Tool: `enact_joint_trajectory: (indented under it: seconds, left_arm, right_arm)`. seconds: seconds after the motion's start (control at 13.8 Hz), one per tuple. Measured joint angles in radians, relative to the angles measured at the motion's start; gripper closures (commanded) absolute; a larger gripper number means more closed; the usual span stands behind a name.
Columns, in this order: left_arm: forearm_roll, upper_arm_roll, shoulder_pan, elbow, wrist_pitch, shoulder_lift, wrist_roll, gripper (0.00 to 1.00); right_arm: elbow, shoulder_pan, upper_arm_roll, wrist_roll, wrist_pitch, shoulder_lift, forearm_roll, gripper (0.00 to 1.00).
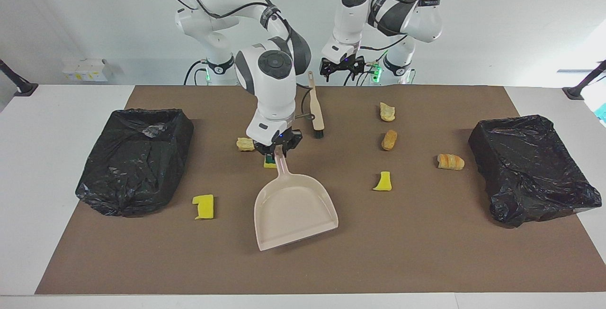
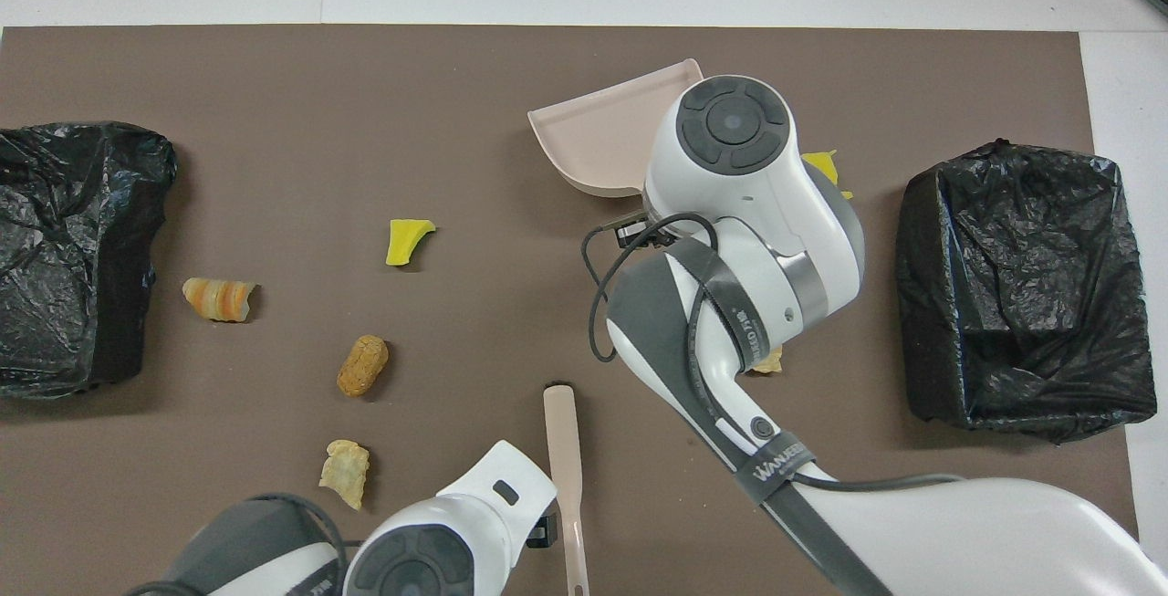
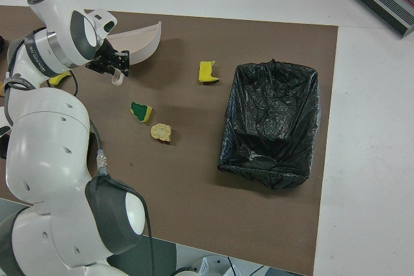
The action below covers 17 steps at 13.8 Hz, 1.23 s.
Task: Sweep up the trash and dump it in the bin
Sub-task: 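Drag the dustpan toward the bread with the right gripper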
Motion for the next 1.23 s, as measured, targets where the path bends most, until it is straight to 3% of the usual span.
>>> enact_joint_trajectory:
  seconds: [0.36, 0.87, 1.01, 1.16, 1.23]
  left_arm:
    - [-0.029, 0.000, -0.135, -0.058, 0.197, 0.091, -0.205, 0.00]
    - [-0.030, -0.002, -0.247, -0.052, 0.323, 0.242, -0.288, 0.09]
    - [-0.030, 0.002, -0.247, -0.043, 0.313, 0.240, -0.288, 0.19]
    - [-0.029, 0.004, -0.247, -0.036, 0.304, 0.235, -0.287, 0.34]
    - [-0.028, 0.004, -0.247, -0.033, 0.304, 0.232, -0.287, 0.53]
  right_arm:
    - [-0.044, -0.083, -0.002, -0.514, -0.019, -0.007, 0.001, 1.00]
    - [-0.136, -0.101, 0.001, -0.878, -0.019, -0.056, 0.000, 1.00]
    - [-0.151, -0.098, 0.003, -0.942, -0.019, -0.067, 0.000, 1.00]
    - [-0.162, -0.095, 0.004, -0.982, -0.019, -0.074, 0.000, 1.00]
    - [-0.169, -0.094, 0.004, -0.987, -0.019, -0.078, 0.000, 1.00]
